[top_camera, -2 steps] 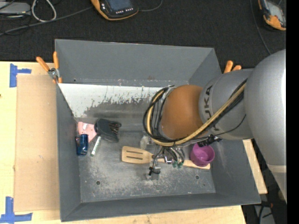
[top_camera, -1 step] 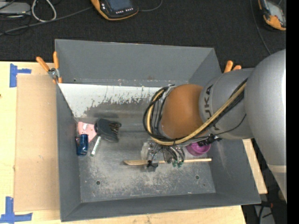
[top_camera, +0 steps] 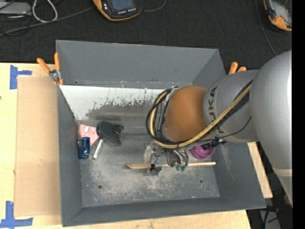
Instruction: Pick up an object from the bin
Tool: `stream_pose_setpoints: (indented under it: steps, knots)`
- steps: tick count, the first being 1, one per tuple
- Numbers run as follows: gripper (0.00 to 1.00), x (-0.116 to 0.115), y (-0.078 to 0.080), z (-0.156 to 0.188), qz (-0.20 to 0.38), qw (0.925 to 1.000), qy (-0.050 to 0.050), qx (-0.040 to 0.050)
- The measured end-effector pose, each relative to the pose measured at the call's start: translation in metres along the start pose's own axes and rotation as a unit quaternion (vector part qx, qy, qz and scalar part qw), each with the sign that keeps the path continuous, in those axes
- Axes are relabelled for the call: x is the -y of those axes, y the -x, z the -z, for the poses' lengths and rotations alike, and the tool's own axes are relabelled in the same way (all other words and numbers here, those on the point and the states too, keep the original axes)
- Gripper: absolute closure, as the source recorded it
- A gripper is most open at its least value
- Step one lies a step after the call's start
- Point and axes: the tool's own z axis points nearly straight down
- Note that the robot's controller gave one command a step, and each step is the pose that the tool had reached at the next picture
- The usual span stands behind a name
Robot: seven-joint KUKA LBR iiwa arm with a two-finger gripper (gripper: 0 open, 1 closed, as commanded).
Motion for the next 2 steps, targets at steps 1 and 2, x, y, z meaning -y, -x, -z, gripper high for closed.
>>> stream_pose_setpoints:
  steps: [1, 2]
  knots:
    - [1.00, 0.000, -0.001, 0.019, 0.000, 1.0000, 0.000, -0.0022]
    - [1.00, 0.000, 0.000, 0.038, 0.000, 1.0000, 0.000, -0.0010]
